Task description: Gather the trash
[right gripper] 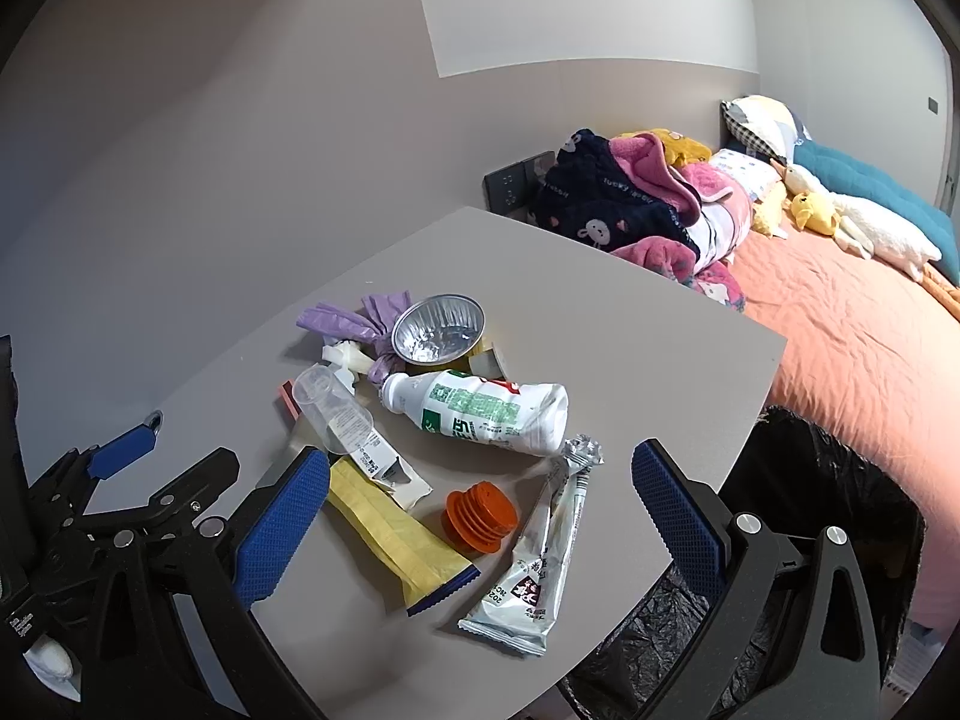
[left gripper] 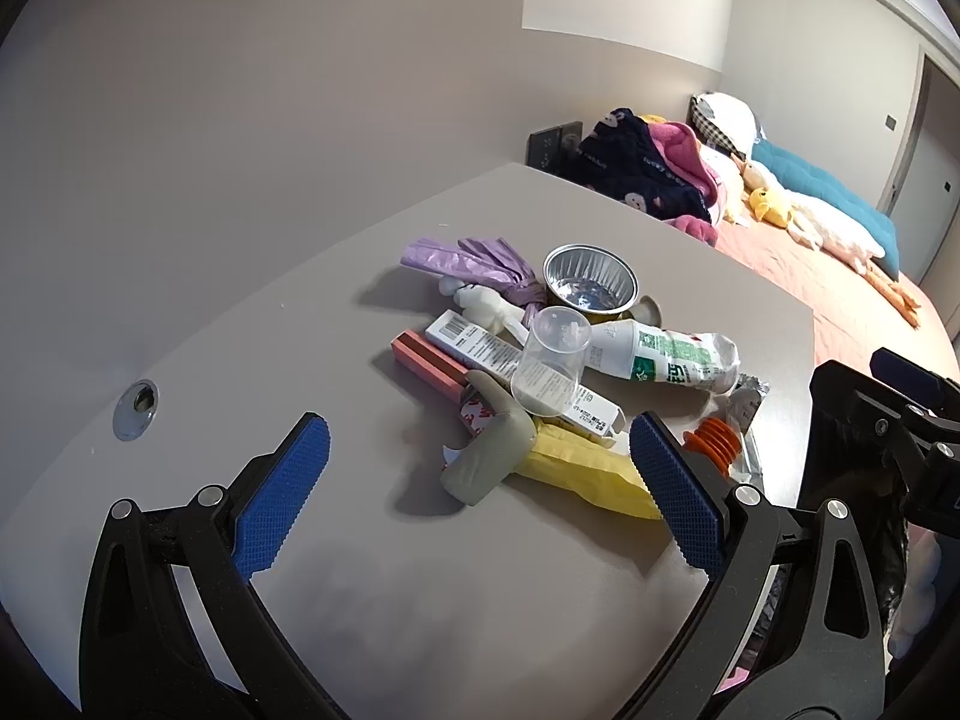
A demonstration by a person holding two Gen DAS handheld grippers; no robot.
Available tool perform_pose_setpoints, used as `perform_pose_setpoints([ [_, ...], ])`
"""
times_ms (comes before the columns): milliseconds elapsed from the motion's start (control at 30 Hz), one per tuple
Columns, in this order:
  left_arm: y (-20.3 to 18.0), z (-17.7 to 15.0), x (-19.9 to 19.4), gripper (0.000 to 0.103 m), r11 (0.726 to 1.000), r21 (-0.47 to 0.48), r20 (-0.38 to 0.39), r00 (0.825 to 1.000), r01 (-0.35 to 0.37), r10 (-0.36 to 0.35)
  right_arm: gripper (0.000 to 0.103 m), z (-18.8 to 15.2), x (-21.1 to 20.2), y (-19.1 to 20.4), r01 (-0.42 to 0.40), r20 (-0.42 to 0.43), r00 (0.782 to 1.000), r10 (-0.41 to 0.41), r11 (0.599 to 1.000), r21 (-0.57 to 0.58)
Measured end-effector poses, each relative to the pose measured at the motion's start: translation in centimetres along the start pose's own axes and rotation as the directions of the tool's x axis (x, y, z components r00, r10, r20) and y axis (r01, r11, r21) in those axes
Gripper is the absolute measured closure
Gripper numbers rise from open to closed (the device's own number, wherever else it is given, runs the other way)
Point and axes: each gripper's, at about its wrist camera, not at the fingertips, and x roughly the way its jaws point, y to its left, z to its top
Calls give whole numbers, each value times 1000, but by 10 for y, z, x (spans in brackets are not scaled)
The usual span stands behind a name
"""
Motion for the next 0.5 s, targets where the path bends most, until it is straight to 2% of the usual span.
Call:
perform_pose_setpoints([
  [500, -6, -1, 6, 6, 1000, 11, -10, 1000, 5, -5, 3, -1, 3, -4, -10, -19, 1000, 10, 1000, 11],
])
